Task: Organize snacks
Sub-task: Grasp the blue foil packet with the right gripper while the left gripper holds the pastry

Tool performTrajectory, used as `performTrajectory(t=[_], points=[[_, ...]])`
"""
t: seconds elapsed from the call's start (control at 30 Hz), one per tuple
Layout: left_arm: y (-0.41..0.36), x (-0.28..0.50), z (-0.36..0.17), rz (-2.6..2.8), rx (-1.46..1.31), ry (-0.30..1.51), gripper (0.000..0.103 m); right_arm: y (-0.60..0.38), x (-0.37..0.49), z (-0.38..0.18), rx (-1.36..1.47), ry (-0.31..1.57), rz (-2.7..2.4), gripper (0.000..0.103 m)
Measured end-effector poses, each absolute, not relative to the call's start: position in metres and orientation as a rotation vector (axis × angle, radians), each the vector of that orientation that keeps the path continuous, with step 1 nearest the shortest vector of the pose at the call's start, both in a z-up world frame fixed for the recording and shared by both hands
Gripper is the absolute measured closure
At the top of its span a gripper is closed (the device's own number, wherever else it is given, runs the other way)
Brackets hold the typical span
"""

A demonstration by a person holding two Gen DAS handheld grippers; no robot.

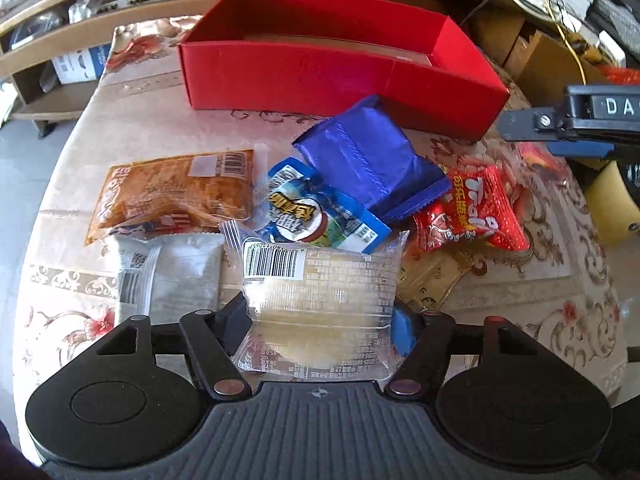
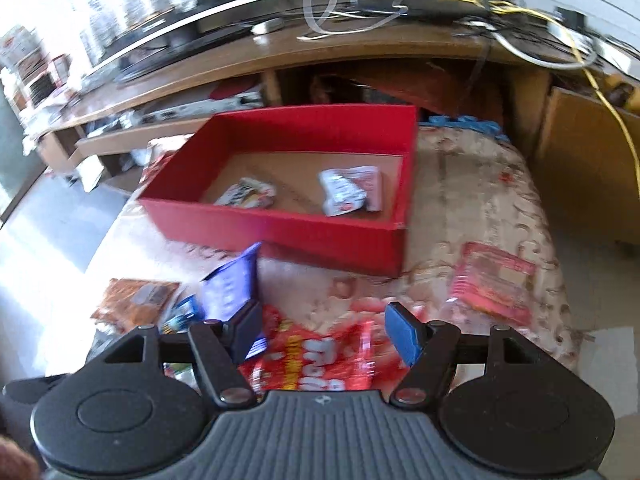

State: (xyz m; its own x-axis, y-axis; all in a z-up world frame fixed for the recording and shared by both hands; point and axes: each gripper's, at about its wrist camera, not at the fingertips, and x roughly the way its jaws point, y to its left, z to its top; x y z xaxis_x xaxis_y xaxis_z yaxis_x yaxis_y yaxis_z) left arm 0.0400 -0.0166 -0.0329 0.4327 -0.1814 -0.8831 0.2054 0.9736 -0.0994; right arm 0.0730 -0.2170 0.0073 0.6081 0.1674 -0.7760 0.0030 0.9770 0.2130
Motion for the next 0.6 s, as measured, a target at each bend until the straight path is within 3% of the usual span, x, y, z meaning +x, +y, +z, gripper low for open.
performTrajectory(t=[0.27,0.6], points=[[-0.008,0.044,-0.017,-0.284,-0.067,1.066,0.029,-0.237,0.084,-0.012,0.256,0.984,0.036,0.039],[-0.001,0.043,-0.020,-0.303,-0.093,1.084,0.029,-0.152,0.123,-0.015,0.099,0.993,0.152,0.039]])
